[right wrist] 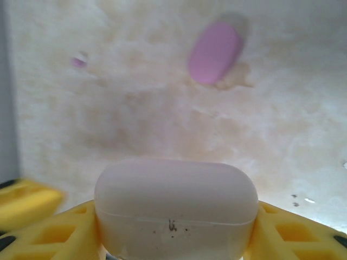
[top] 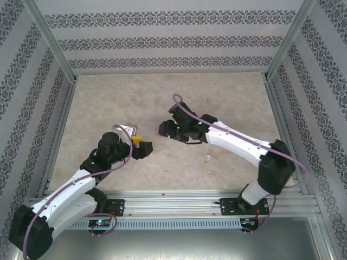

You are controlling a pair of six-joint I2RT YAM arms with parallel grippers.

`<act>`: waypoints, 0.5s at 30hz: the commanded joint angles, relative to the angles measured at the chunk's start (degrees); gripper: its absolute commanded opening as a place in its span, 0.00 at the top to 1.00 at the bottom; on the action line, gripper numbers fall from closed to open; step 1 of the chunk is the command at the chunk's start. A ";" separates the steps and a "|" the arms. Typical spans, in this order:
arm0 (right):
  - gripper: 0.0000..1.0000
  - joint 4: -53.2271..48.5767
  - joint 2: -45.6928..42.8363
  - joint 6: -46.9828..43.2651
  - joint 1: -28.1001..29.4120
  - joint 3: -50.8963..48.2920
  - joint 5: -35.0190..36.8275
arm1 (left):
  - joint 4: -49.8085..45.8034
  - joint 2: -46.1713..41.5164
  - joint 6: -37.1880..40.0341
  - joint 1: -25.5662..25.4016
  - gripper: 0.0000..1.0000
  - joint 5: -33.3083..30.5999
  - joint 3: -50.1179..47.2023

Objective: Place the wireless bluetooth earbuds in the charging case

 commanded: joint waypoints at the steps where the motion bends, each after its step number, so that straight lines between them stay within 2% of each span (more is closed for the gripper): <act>1: 0.48 0.72 -4.00 3.06 -0.59 -0.60 0.66 | 14.92 1.66 -1.94 -3.91 0.21 -3.47 -0.37; 7: 0.48 1.66 -8.94 5.45 -0.68 -0.82 -0.58 | 33.08 8.80 -1.02 -9.48 0.23 -6.29 -0.46; 11: 0.48 1.80 -11.19 6.26 -0.62 -1.45 -0.62 | 40.04 13.06 -0.24 -12.18 0.25 -7.65 0.74; 15: 0.48 1.88 -12.47 6.66 -0.60 -2.04 -0.86 | 44.40 16.45 -1.82 -12.52 0.28 -7.80 1.54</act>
